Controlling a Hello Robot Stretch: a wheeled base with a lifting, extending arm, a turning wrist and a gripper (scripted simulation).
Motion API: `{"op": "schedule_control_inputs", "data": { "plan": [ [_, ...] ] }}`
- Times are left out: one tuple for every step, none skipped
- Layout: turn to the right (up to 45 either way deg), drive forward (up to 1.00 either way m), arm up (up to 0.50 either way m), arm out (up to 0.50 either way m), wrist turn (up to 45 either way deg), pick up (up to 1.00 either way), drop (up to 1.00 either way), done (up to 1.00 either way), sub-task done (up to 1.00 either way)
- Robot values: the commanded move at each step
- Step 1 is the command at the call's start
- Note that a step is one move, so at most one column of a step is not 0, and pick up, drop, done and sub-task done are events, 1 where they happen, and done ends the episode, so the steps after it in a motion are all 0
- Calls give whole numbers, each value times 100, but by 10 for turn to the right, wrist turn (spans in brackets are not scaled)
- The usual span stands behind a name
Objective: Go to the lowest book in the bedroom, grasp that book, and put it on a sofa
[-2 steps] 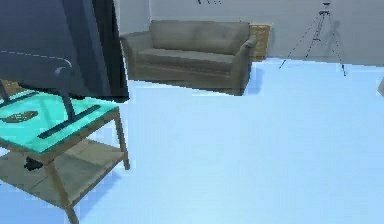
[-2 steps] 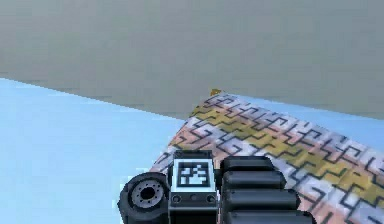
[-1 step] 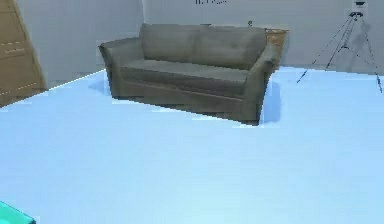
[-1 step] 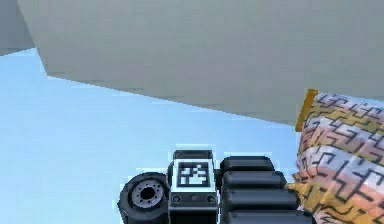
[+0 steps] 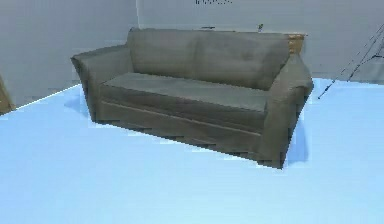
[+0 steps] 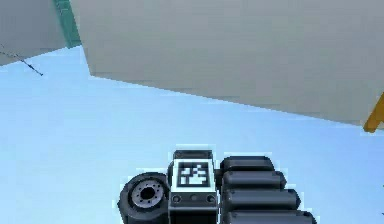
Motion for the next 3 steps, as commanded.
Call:
{"op": "schedule_control_inputs", "data": {
  "plan": [
    [-150,0,0,0,0,0,0,0,0],
    [0,100,0,0,0,0,0,0,0],
    [-60,0,0,0,0,0,0,0,0]
  ]
}}
